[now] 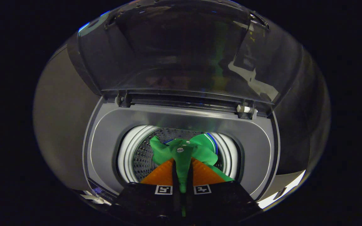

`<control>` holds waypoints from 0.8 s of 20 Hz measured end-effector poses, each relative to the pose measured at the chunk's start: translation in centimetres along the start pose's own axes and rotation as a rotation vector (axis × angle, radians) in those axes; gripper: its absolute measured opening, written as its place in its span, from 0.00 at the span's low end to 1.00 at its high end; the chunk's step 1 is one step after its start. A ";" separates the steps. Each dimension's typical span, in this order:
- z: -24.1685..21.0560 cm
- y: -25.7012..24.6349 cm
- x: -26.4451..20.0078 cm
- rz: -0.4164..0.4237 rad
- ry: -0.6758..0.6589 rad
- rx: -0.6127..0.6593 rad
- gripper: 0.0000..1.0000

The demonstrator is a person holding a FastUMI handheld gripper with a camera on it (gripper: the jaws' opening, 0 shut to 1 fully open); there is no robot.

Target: Put the clothes into the washing machine and then close the washing machine lid.

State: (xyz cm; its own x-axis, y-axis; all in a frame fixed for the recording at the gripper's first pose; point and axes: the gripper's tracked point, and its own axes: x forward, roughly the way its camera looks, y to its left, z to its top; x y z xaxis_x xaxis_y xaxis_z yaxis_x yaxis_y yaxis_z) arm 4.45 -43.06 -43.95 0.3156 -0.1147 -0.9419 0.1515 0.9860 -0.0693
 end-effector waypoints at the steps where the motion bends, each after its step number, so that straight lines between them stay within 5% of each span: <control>1: 0.0 -0.1 0.2 -0.006 -0.002 0.011 0.10; 3: -0.1 -0.9 0.7 -0.018 -0.005 0.016 0.21; 6: 1.2 1.6 0.5 0.105 -0.046 0.091 0.77; 7: 1.6 1.3 0.3 0.088 -0.054 0.082 0.96; 10: 2.2 0.8 -0.4 0.068 -0.081 0.076 0.99; 16: 1.4 2.5 -3.8 0.183 -0.065 0.083 0.99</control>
State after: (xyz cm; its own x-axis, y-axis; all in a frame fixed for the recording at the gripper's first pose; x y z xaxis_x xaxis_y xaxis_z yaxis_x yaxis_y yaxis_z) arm 4.96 -40.31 -40.11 0.4042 0.0548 -0.9130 0.1624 0.9781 0.1306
